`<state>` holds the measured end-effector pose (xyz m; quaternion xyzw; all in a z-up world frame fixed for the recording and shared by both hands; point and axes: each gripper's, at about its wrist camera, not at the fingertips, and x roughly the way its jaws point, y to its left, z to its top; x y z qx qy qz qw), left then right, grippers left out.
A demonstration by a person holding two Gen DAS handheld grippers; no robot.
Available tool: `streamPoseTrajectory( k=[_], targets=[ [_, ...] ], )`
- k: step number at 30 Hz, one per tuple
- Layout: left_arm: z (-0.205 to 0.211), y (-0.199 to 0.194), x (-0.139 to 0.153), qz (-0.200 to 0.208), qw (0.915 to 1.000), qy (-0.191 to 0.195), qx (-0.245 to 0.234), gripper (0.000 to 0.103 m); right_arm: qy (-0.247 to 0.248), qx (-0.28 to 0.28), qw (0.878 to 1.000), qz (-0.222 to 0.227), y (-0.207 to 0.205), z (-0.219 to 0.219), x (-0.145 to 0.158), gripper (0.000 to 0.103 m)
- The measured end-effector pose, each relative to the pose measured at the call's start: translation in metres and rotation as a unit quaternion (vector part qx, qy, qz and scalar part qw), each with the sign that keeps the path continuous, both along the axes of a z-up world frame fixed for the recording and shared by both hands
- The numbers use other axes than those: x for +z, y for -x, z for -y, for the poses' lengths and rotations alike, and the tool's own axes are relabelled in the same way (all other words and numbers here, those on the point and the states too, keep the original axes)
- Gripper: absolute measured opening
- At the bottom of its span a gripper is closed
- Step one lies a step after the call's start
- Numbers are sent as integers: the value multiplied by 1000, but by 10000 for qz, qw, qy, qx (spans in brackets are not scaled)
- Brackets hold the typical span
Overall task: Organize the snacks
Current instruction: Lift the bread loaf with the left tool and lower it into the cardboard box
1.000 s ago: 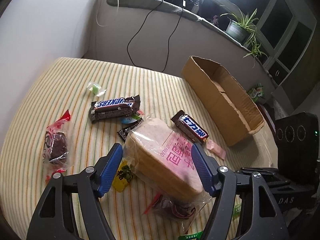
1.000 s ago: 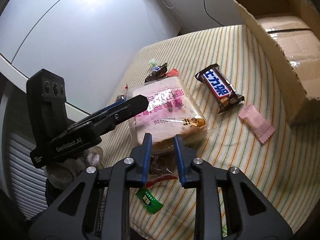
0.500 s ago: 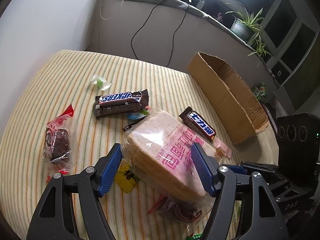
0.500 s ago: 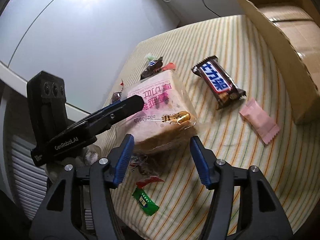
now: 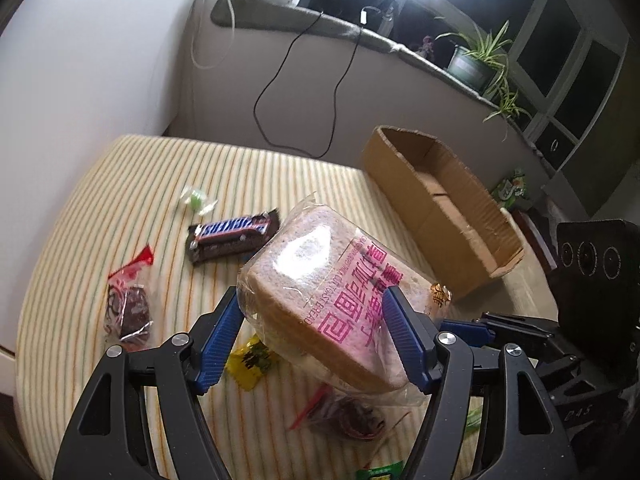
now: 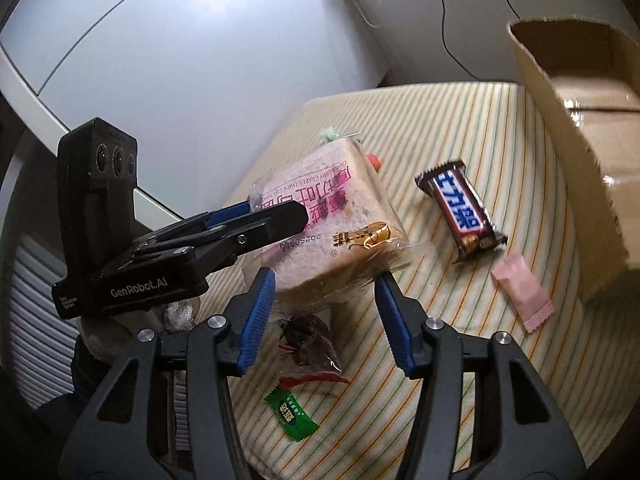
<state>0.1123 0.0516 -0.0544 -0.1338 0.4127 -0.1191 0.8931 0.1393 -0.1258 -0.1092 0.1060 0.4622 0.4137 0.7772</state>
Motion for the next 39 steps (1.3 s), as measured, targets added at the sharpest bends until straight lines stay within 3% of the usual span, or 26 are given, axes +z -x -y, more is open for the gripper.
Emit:
streamPoseTrajectory(
  k=[13,22,39],
  targets=[
    [61,-24,37,485,9976,-108,-473,69,-16,-324,9980,545,1,59,44,55],
    [120,-61,44,506,9948,-201,-859,69,63,-701,9952,680,-18,123,57,55],
    [207,-123,20,168,9892,-441,-1391,70,361,-1315,9896,457,-59,205,34,55]
  ],
)
